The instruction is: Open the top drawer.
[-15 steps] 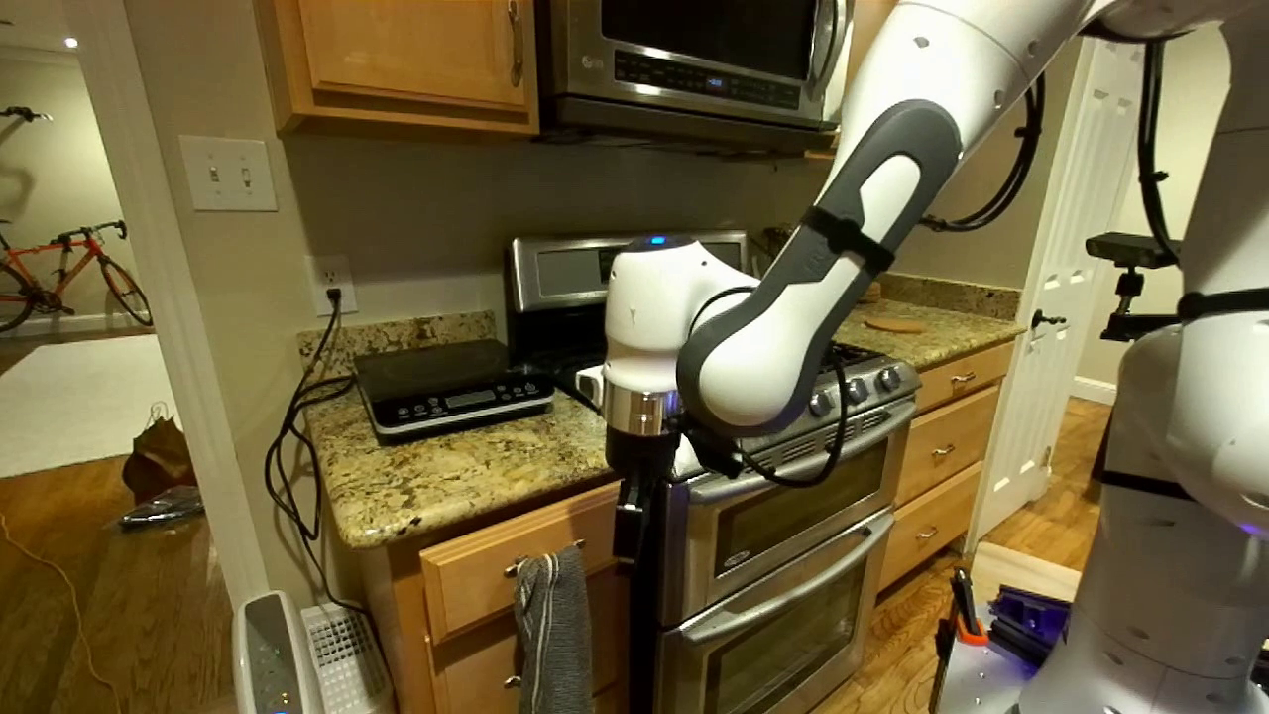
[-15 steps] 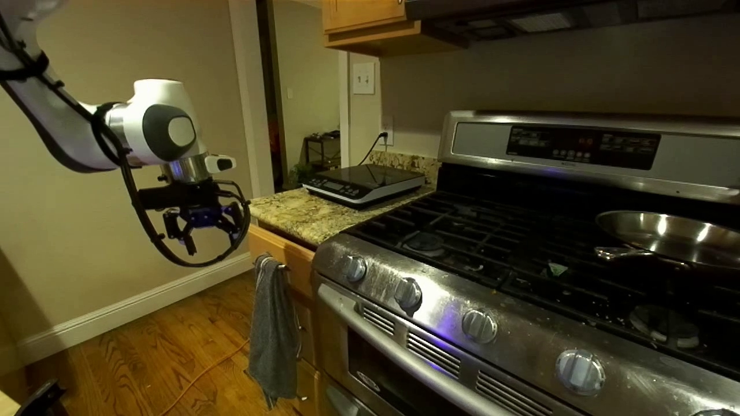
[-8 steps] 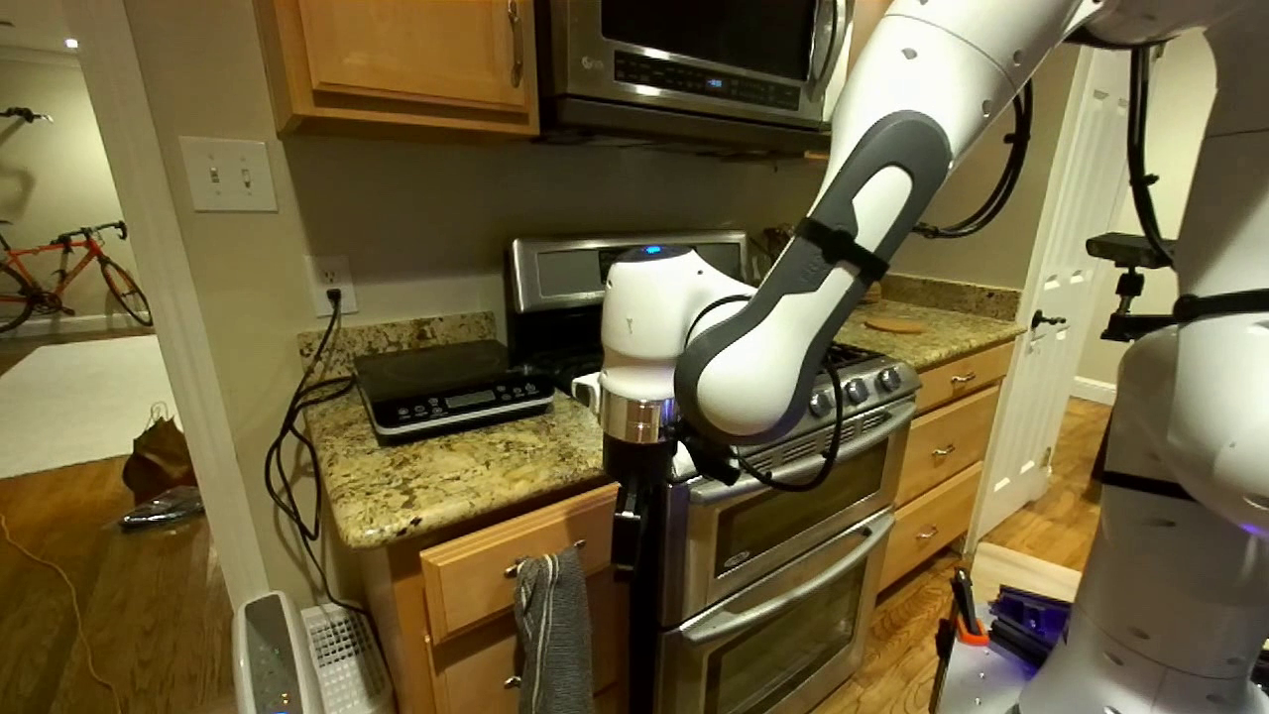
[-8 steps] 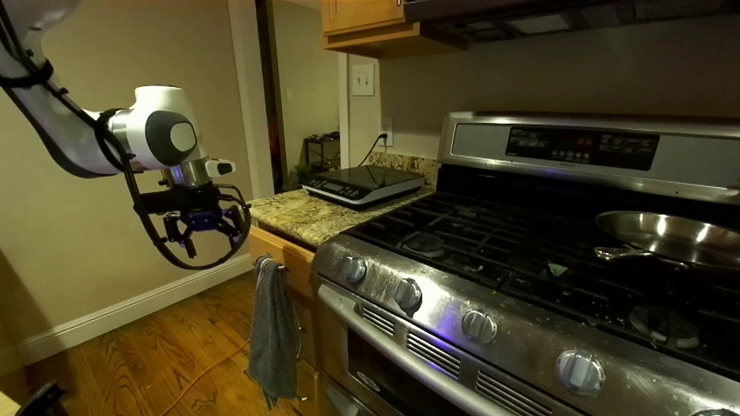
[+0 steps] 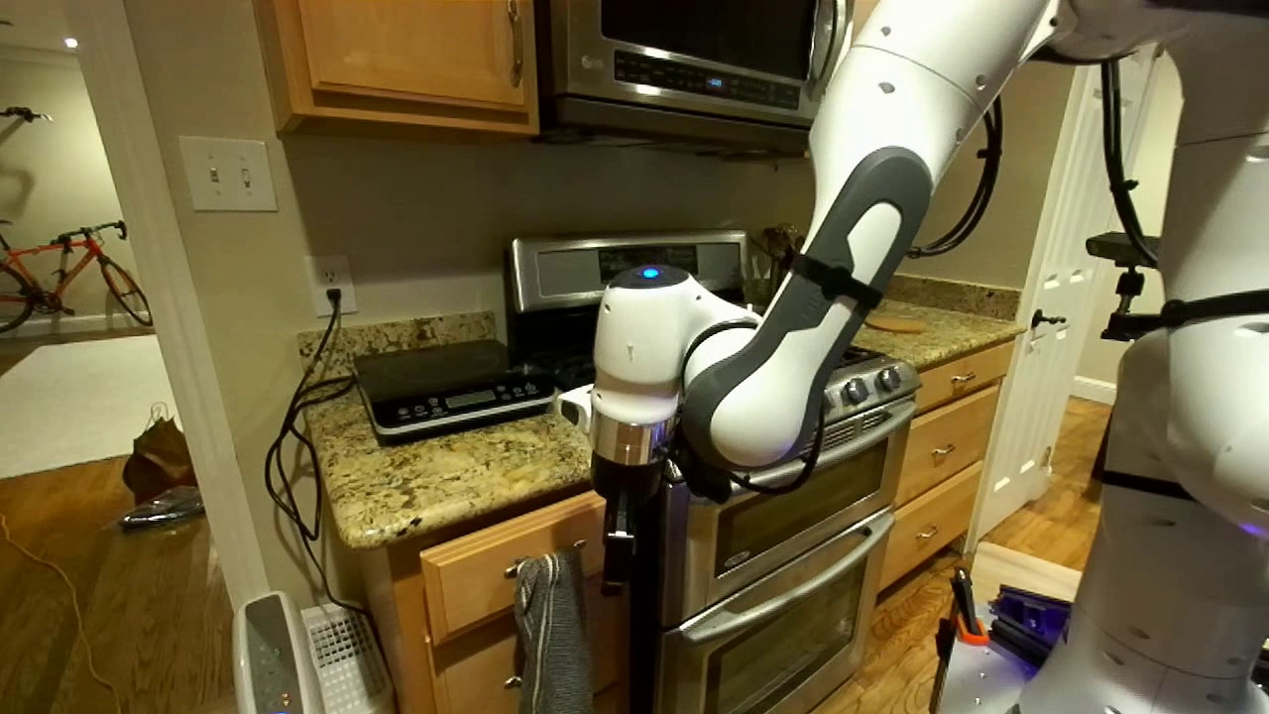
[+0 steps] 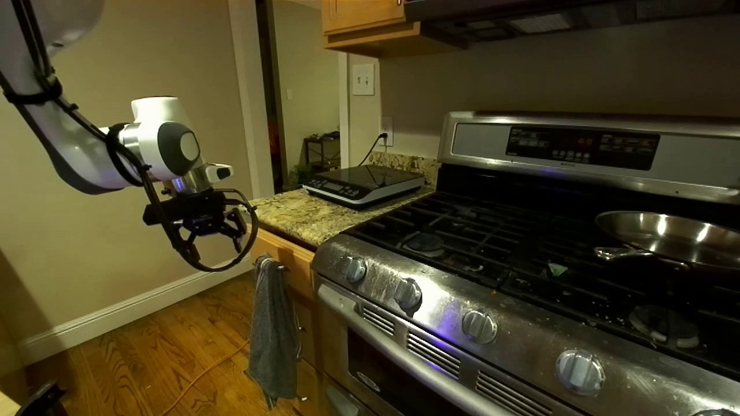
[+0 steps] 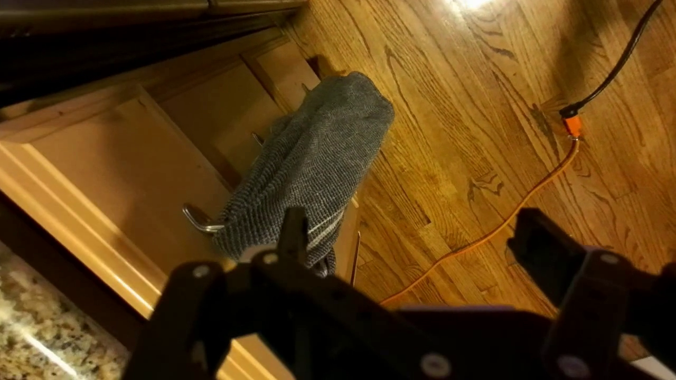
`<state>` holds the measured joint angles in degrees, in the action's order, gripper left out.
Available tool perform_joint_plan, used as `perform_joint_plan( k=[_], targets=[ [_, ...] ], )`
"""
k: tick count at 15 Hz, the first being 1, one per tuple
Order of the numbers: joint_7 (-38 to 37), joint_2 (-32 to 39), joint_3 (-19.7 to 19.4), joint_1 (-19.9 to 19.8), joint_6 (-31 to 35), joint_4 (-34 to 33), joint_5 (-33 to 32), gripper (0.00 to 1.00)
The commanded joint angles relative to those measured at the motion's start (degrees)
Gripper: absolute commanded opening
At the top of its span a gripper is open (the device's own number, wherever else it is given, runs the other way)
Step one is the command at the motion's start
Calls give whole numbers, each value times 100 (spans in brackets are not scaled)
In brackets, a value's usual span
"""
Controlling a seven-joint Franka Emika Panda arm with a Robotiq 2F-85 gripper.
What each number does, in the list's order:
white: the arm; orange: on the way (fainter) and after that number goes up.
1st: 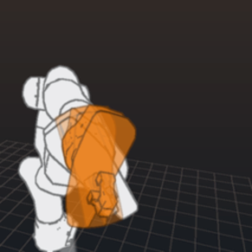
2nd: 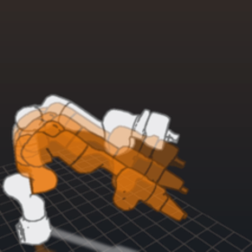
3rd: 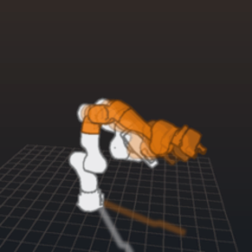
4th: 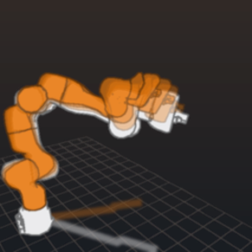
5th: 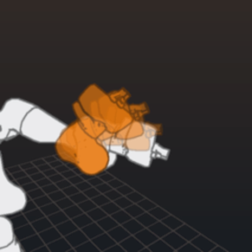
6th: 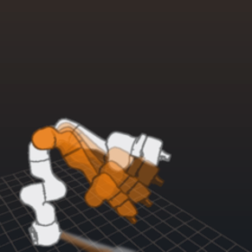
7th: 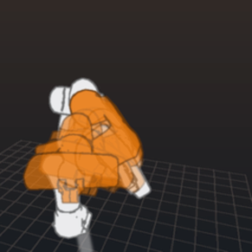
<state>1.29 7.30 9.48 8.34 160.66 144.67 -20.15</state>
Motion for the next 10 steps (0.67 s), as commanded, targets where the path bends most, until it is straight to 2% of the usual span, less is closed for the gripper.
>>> perform_joint_plan(
  k=[1,6,8,9,10],
  targets=[
    [-362,447,-167,133,494,-190,-748,100],
    [-756,1033,-573,421,1234,-529,-1896,100],
    [-938,1099,-834,609,1221,-667,-2232,100],
    [-655,1029,-523,371,1099,-536,-1876,100],
    [-714,1086,-619,439,1110,-610,-1981,100]
  ],
)
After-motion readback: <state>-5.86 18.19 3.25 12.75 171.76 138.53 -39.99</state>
